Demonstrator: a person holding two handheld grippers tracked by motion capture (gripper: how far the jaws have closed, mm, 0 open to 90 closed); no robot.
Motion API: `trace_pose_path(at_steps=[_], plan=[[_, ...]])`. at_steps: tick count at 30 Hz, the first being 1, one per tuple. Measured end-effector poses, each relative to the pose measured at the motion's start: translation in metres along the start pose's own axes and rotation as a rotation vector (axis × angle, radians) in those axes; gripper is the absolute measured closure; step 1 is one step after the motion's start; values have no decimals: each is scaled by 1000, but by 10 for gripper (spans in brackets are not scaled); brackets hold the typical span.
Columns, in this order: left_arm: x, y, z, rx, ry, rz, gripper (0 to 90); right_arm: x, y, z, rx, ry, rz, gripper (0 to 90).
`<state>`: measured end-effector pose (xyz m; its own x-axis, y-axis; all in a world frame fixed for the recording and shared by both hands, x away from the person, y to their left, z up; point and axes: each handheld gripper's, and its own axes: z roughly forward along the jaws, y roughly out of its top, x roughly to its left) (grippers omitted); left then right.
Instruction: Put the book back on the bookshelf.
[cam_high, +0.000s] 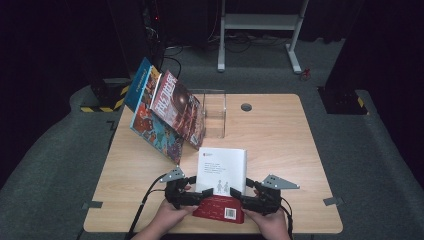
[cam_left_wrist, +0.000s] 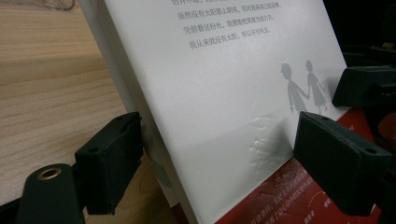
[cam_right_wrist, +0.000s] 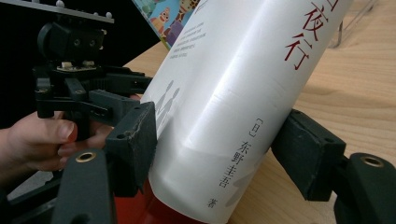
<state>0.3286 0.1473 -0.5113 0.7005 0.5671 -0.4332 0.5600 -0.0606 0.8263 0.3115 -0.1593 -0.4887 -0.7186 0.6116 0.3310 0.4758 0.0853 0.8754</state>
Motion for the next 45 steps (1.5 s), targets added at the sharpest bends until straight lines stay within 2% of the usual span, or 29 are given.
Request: trace_pose_path(at_steps=[3,4,5,6,7,9,10,13,15,21,22,25,28,34,38,45], plan=[[-3,2,-2,-3,9,23,161,2,1,0,-4,-2,-14,319],[-4,3,-3,-10,-2,42,168,3,1,0,-7,-3,-22,319],[-7,3,-4,-9,14,44,207,5,1,0,-9,-4,-27,319],[-8,4,-4,-11,19,52,200,8,2,-1,-18,-9,-52,319],[-9,3,-5,-17,21,51,200,8,2,-1,-18,-9,-52,319],[-12,5,-7,-25,30,83,204,12,4,-3,-26,-21,-88,319],[-12,5,-7,-25,30,83,206,12,4,-3,-26,-21,-88,319],[-16,6,-8,-38,52,113,218,16,4,-5,-43,-34,-140,319],[-19,7,-9,-57,70,140,231,17,4,-6,-46,-39,-158,319],[-24,8,-12,-92,106,180,278,18,3,-7,-47,-60,-195,320],[-26,9,-14,-108,124,200,309,20,3,-6,-45,-74,-214,320],[-28,9,-16,-125,141,220,360,20,2,-6,-38,-90,-234,320],[-32,9,-17,-142,176,268,384,20,0,-3,-20,-118,-258,321],[-32,9,-18,-148,178,265,385,21,-1,-3,-27,-126,-264,320],[-34,10,-19,-159,186,278,380,25,-1,-2,-32,-150,-306,321],[-35,9,-18,-165,186,281,355,25,-1,-2,-38,-155,-318,321]])
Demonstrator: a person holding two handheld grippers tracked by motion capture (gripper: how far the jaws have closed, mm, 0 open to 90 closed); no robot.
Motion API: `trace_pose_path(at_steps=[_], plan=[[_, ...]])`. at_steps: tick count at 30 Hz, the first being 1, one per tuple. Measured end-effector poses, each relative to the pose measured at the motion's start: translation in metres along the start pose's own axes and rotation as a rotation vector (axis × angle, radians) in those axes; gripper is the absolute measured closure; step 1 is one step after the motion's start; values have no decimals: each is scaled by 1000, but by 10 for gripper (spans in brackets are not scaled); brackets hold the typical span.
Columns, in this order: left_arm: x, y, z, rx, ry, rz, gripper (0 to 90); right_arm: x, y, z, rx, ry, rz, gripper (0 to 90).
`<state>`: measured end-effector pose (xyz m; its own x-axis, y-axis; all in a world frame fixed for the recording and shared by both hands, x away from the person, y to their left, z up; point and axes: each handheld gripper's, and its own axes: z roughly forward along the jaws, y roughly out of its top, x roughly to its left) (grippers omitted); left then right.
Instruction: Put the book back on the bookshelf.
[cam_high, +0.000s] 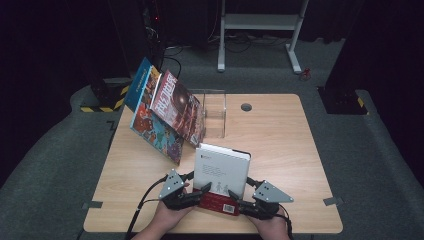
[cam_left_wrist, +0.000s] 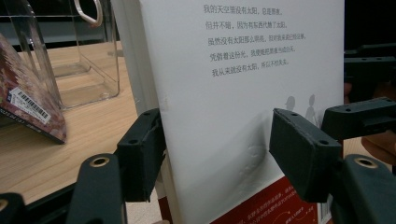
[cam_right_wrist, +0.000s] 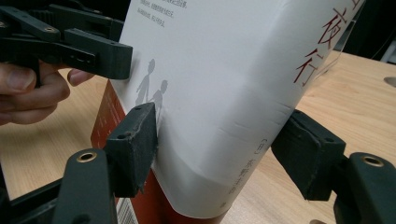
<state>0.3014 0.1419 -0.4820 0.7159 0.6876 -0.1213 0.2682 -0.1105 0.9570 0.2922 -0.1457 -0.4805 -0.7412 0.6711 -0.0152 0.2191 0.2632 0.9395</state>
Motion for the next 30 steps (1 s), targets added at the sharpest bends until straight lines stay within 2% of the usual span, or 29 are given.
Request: trace_pose_path(at_steps=[3,9,16,18,19,21,26,30], plan=[[0,1,-1,-1,2,10,354,1,0,0,-2,-6,-15,327],[1,0,1,8,-2,-11,339,3,1,-2,-11,-25,-50,348],[2,1,2,18,-1,-6,335,4,0,-3,-25,-49,-76,370],[1,0,2,18,6,-14,329,7,0,-4,-30,-72,-108,397],[1,0,3,20,9,-17,316,9,1,-6,-39,-87,-141,446],[3,0,3,25,11,-17,318,13,1,-6,-43,-102,-183,449],[3,0,4,37,15,-13,319,9,0,-5,-43,-93,-154,443],[5,-1,4,44,19,-25,332,9,0,-5,-45,-91,-137,438]])
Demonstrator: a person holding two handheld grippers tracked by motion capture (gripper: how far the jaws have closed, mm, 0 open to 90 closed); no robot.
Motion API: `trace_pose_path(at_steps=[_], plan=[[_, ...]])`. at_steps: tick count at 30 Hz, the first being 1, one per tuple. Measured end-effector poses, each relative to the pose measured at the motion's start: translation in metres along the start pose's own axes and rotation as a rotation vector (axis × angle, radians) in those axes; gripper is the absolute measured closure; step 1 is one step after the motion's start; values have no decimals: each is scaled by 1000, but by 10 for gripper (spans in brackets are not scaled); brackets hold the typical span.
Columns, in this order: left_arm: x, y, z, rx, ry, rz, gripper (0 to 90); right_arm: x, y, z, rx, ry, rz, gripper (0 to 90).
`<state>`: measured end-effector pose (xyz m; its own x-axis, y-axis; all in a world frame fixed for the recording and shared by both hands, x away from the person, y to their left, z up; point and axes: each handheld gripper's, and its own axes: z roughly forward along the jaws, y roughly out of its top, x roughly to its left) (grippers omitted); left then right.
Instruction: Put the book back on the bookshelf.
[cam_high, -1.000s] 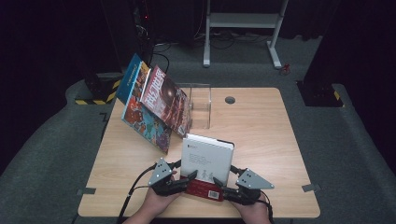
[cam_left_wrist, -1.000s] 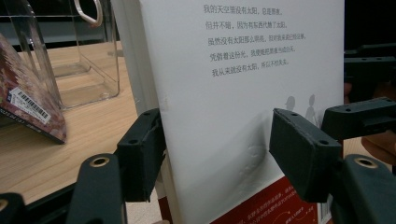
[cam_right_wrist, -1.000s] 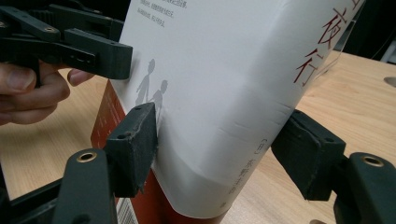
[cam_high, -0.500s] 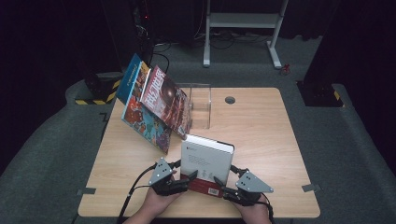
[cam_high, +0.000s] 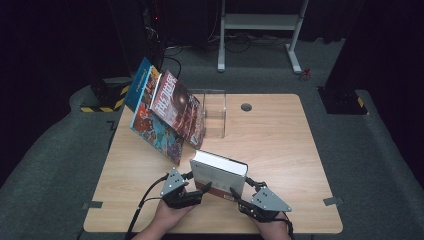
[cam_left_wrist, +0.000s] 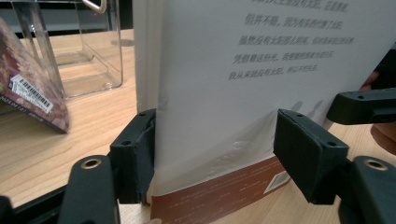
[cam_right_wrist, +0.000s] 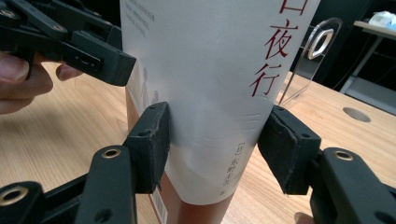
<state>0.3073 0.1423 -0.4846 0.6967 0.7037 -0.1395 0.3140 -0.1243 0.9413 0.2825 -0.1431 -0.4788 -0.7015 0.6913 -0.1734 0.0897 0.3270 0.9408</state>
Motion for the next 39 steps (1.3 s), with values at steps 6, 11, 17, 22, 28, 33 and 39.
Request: trace_pose_path(at_steps=[6,11,17,22,28,33,39], plan=[[0,-1,1,10,5,-8,343,-3,-2,0,-6,22,48,428],[0,-2,1,13,7,-5,343,-6,-3,3,3,64,92,382],[1,-4,2,20,11,-19,344,-12,-3,10,62,123,166,302],[1,-4,2,21,14,-21,345,-14,-4,10,59,134,188,324],[1,-4,2,25,13,-24,345,-19,-2,8,38,161,227,386],[1,-4,3,38,18,-25,359,-19,-3,8,16,147,209,415],[2,-5,2,45,22,-28,367,-16,0,9,28,131,193,409]])
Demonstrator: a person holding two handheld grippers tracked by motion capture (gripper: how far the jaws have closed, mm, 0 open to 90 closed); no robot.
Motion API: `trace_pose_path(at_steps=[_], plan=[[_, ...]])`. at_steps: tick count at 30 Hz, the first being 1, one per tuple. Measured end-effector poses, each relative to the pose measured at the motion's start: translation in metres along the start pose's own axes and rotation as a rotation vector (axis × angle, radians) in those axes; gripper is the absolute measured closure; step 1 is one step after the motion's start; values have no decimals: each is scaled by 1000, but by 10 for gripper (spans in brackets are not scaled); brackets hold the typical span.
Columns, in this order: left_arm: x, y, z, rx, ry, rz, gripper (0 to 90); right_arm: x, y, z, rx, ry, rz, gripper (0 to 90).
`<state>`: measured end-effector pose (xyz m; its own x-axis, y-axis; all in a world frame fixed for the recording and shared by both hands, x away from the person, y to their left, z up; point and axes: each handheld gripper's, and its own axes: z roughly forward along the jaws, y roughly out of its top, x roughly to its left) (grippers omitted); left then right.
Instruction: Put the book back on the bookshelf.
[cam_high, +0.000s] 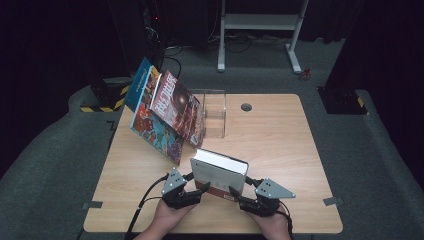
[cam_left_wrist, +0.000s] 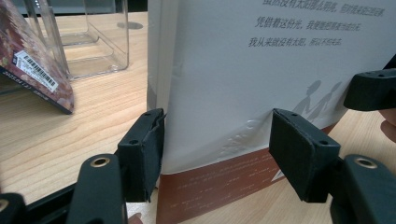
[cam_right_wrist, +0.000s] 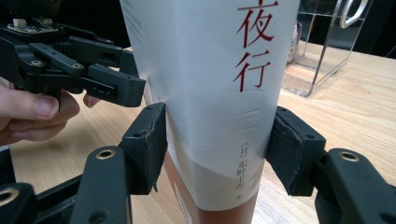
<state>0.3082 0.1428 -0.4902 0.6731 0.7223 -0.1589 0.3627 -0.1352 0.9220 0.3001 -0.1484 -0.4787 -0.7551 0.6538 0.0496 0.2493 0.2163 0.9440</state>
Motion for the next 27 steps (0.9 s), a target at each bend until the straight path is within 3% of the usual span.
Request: trace_pose_path(at_steps=[6,11,22,27], plan=[[2,-2,-1,13,20,-1,369,2,6,5,-16,12,-3,321],[4,-4,-5,18,34,-2,369,7,8,10,-13,-8,-21,326],[7,-6,-8,26,46,-12,366,5,9,10,-15,-7,-44,375],[9,-6,-8,31,46,-7,365,5,9,7,-9,21,-66,489]])
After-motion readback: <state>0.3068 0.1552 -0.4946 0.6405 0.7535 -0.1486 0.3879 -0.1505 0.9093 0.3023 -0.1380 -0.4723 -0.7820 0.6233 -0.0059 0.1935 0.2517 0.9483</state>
